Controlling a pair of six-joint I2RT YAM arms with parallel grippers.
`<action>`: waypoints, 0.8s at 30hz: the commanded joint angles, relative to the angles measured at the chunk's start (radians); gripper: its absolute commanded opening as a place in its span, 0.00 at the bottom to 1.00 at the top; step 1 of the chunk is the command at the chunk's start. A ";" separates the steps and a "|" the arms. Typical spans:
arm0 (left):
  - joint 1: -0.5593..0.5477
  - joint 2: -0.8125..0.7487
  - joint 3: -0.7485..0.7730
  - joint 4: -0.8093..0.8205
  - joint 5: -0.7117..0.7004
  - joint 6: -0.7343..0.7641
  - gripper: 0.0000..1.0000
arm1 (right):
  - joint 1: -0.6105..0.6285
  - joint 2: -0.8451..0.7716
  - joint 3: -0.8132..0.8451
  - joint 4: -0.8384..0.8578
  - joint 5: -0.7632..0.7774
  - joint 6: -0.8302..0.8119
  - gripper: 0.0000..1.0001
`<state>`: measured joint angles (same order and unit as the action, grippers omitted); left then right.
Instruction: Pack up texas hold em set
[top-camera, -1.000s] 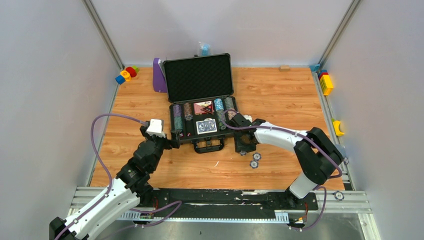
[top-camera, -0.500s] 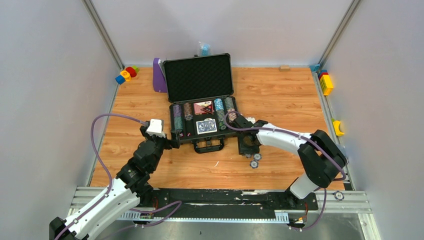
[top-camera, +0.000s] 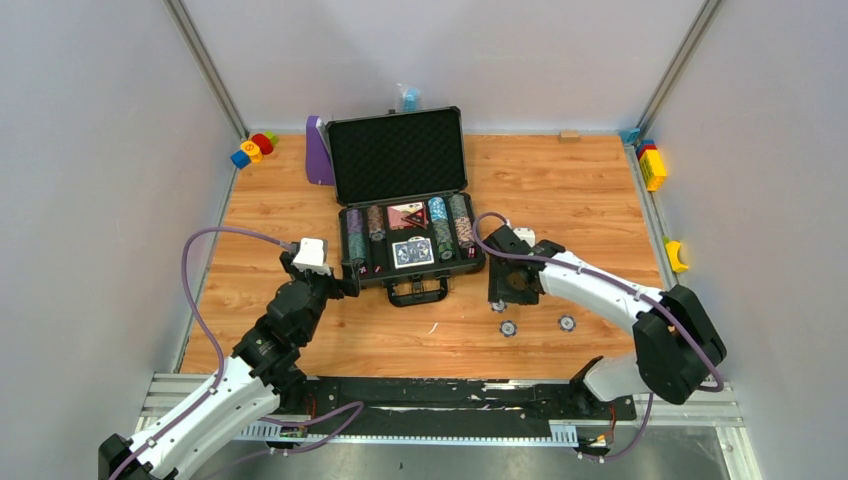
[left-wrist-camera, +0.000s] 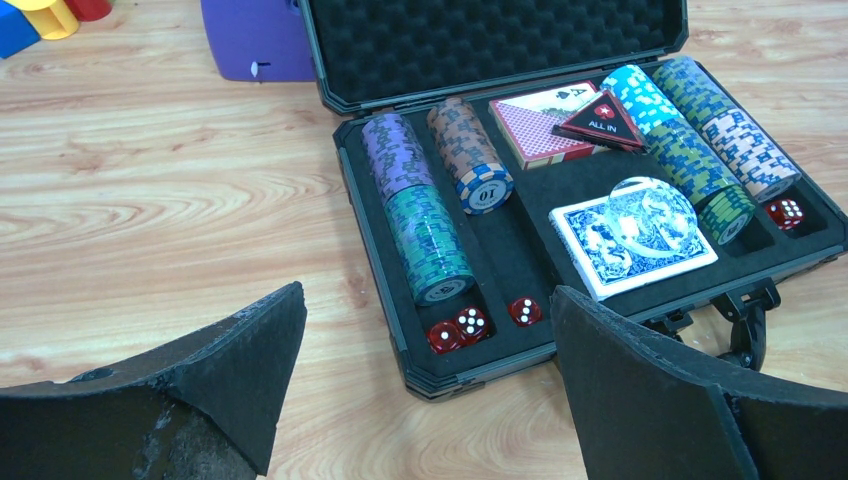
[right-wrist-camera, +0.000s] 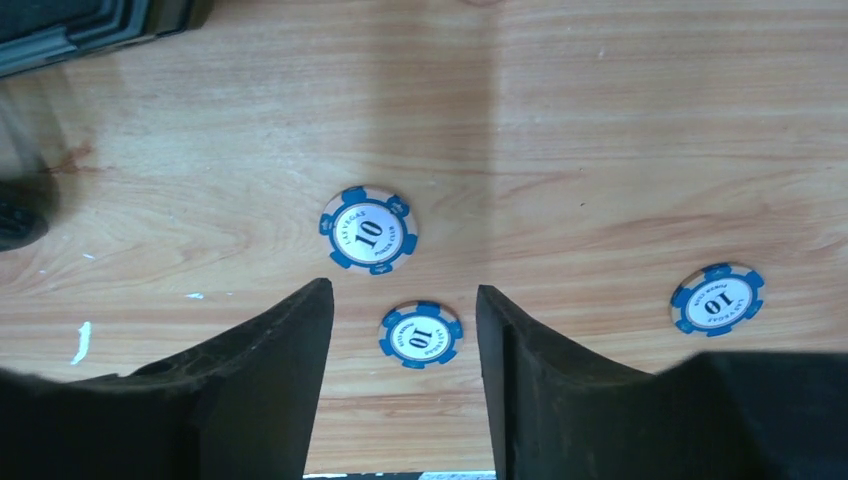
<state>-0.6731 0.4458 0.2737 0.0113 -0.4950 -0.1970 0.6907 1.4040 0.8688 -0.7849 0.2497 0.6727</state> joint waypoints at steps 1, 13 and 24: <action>-0.002 -0.006 0.003 0.022 -0.004 -0.019 1.00 | -0.031 -0.003 -0.025 0.053 -0.067 -0.020 0.63; -0.002 -0.009 0.003 0.019 -0.004 -0.019 1.00 | -0.029 0.172 0.026 0.111 -0.074 -0.065 0.68; -0.003 -0.009 0.005 0.019 -0.005 -0.019 1.00 | -0.037 0.236 0.007 0.157 -0.136 -0.072 0.38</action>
<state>-0.6731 0.4454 0.2737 0.0109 -0.4953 -0.1970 0.6697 1.6005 0.9073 -0.6964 0.1421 0.6136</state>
